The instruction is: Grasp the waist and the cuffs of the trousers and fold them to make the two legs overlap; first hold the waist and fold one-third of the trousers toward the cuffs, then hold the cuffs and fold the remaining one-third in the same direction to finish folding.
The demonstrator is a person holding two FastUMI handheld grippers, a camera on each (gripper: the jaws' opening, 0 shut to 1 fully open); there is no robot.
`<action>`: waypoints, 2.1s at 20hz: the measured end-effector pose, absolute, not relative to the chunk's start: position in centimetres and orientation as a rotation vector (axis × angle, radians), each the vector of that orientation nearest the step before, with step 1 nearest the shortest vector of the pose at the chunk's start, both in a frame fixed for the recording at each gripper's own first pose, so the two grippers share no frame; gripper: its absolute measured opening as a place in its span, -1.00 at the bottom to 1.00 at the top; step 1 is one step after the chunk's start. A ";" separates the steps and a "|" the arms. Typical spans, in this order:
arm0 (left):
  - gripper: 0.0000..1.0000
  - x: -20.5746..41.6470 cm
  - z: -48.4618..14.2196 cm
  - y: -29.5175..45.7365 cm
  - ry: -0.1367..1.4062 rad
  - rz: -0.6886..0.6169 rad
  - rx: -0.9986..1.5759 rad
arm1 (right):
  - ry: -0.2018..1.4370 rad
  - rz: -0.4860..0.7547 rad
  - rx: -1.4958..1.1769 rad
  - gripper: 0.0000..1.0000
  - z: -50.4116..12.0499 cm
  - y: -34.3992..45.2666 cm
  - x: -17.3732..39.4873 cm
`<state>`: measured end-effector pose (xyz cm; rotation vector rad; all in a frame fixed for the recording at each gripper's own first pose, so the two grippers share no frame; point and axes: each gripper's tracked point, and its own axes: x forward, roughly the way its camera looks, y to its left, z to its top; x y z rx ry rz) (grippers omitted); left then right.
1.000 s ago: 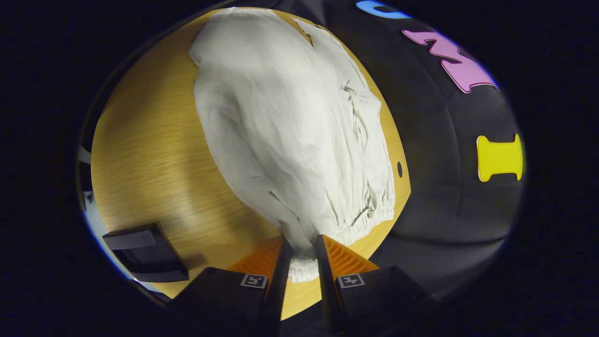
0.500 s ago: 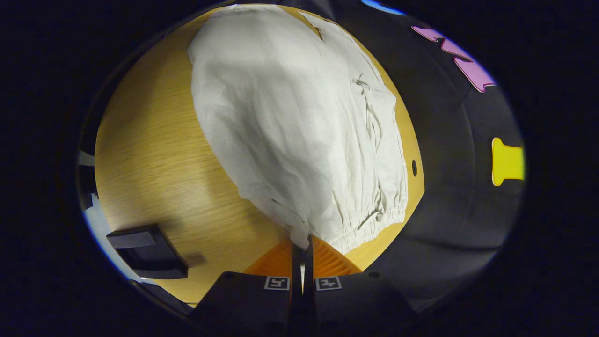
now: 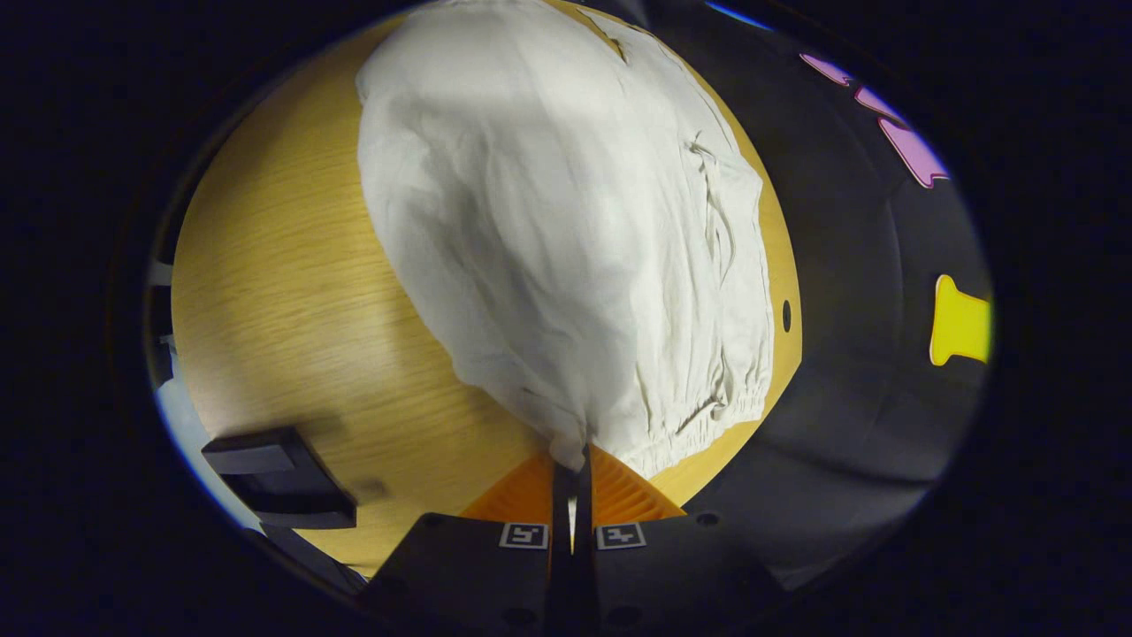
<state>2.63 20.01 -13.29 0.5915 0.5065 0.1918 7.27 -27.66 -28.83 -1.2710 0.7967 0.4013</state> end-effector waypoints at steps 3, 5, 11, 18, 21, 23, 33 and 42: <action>0.95 2.9 -17.4 22.8 0.584 0.089 0.691 | 0.805 0.412 -1.318 -0.89 -28.8 -27.6 7.3; 0.95 3.5 -19.7 24.5 0.623 0.034 0.777 | 0.808 0.429 -1.374 -0.90 -28.8 -27.6 7.2; 0.94 3.6 -24.0 28.1 0.699 -0.137 1.074 | 0.838 0.425 -1.390 -0.90 -28.8 -27.7 7.2; 0.70 8.2 -23.7 27.3 0.607 -0.289 1.395 | 0.847 0.369 -1.379 -0.90 -28.7 -27.8 7.1; 0.29 9.1 -23.8 26.0 0.627 -0.325 1.423 | 0.853 0.332 -1.337 -0.90 -28.7 -27.9 7.3; -0.02 9.6 -24.1 25.6 0.659 -0.333 1.403 | 0.854 0.316 -1.313 -0.90 -28.7 -27.8 7.3; -0.89 9.5 -24.3 26.0 0.680 -0.113 1.139 | 0.854 0.164 -1.061 -0.99 -28.4 -28.5 7.8; -0.89 11.1 -17.0 24.8 0.579 0.115 0.804 | 0.766 -0.094 -0.529 -0.90 -23.3 -27.5 10.2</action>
